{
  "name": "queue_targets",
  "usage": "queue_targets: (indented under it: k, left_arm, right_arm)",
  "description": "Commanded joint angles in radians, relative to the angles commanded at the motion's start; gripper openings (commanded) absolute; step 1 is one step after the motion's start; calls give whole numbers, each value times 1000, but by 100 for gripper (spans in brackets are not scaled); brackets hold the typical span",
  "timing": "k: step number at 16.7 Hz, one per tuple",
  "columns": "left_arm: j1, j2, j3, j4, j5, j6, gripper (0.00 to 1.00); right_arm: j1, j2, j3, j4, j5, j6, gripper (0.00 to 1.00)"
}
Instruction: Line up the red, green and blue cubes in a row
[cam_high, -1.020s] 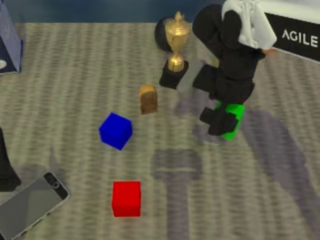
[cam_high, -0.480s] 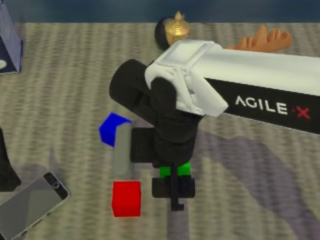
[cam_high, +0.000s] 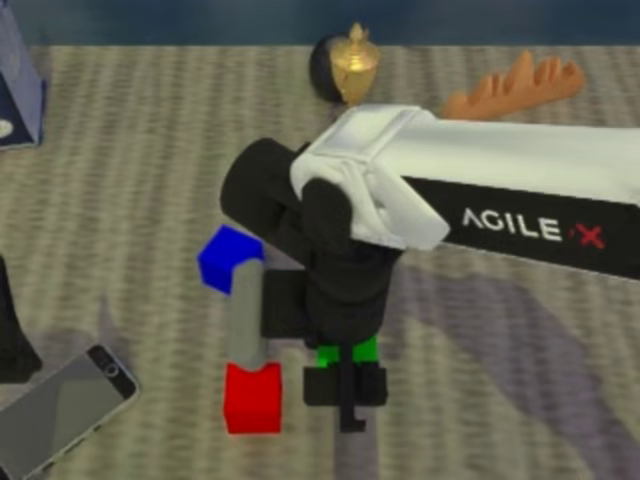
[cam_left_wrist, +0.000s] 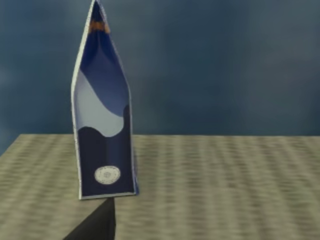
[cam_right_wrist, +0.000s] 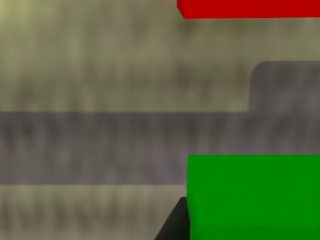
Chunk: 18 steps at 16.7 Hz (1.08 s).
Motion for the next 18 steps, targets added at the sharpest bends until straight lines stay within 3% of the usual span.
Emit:
queue_targets:
  k: [5, 10, 18]
  left_arm:
    - [0, 0, 0, 0, 0, 0, 100]
    - [0, 0, 0, 0, 0, 0, 100]
    - [0, 0, 0, 0, 0, 0, 100]
  right_arm:
    - [1, 47, -113, 165, 1, 0, 0]
    - [2, 52, -124, 178, 1, 0, 0]
    - [2, 52, -124, 178, 1, 0, 60]
